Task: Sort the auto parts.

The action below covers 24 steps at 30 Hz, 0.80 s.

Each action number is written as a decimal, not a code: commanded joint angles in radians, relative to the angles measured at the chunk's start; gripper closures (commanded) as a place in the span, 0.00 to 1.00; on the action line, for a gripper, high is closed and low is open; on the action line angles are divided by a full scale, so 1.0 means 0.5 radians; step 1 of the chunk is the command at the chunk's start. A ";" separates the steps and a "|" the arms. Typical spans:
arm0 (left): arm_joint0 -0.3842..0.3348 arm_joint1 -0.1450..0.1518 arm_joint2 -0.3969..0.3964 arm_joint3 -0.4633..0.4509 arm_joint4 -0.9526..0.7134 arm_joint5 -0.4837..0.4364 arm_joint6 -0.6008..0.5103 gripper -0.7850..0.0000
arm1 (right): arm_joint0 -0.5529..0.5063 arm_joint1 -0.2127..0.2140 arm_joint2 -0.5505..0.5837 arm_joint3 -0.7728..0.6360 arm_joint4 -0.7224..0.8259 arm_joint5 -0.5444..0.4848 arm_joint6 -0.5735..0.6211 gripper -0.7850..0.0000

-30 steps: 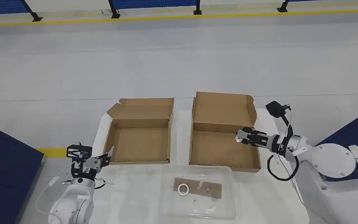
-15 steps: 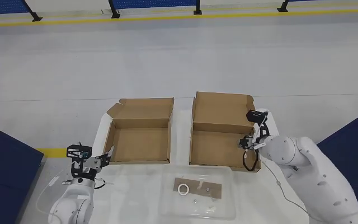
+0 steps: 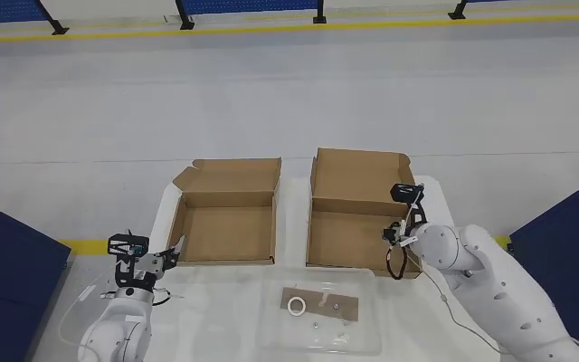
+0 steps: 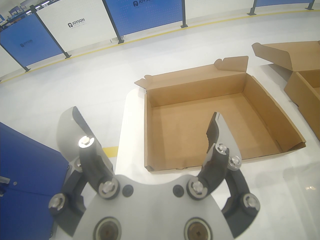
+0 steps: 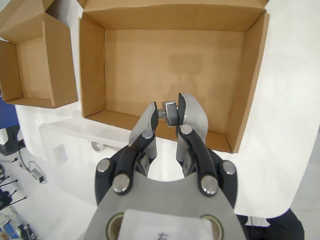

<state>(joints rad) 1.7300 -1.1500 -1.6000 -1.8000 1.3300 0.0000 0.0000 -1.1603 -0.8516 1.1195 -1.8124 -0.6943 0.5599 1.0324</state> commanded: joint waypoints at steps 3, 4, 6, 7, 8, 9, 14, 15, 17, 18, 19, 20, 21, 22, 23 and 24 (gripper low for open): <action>0.000 0.000 0.000 0.000 0.000 0.000 0.000 0.00 | 0.064 -0.020 -0.097 0.082 -0.158 0.067 0.036 1.00; 0.000 0.000 0.000 0.000 0.000 0.000 0.000 0.00 | 0.088 -0.029 -0.126 0.108 -0.183 0.083 0.048 1.00; 0.000 0.000 0.000 0.000 0.000 0.000 0.000 0.00 | 0.138 -0.046 -0.184 0.170 -0.227 0.107 0.077 1.00; 0.000 0.000 0.000 0.000 0.000 0.000 0.000 0.00 | 0.163 -0.056 -0.211 0.196 -0.237 0.119 0.091 1.00; 0.000 0.000 0.000 0.000 0.000 0.000 0.000 0.00 | 0.187 -0.067 -0.236 0.226 -0.235 0.125 0.109 1.00; 0.000 0.000 0.000 0.000 0.000 0.000 0.000 0.00 | 0.211 -0.076 -0.262 0.257 -0.254 0.132 0.118 1.00; 0.000 0.000 0.000 0.000 0.000 0.000 0.000 0.00 | 0.302 -0.124 -0.379 0.393 -0.321 0.175 0.144 1.00; 0.000 0.000 0.000 0.000 0.000 0.000 0.000 0.00 | 0.316 -0.133 -0.396 0.415 -0.324 0.180 0.143 1.00; 0.000 0.000 0.000 0.000 0.000 0.000 0.000 0.00 | 0.340 -0.150 -0.431 0.462 -0.338 0.179 0.143 1.00; 0.000 0.000 0.000 0.000 0.000 0.000 0.000 0.00 | 0.351 -0.159 -0.447 0.483 -0.350 0.184 0.140 1.00; 0.000 0.000 0.000 0.000 0.000 0.000 0.000 0.00 | 0.361 -0.167 -0.463 0.505 -0.354 0.185 0.142 1.00; 0.000 0.000 0.000 0.000 0.000 0.000 0.000 0.00 | 0.372 -0.176 -0.475 0.526 -0.355 0.184 0.144 1.00; 0.000 0.000 0.000 0.000 0.000 0.000 0.000 0.00 | 0.382 -0.184 -0.487 0.548 -0.348 0.182 0.152 1.00; 0.000 0.000 0.000 0.000 0.000 0.000 0.000 0.00 | 0.393 -0.192 -0.500 0.570 -0.350 0.179 0.161 1.00; 0.000 0.000 0.000 0.000 0.000 0.000 0.000 0.00 | 0.403 -0.201 -0.513 0.589 -0.348 0.175 0.168 1.00; 0.000 0.000 0.000 0.000 0.000 0.000 0.000 0.00 | 0.412 -0.209 -0.528 0.608 -0.339 0.160 0.187 1.00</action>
<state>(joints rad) 1.7300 -1.1500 -1.6000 -1.8000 1.3300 0.0000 0.0000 -0.9588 -0.9523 0.8625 -1.5177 -0.8674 0.6463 1.1175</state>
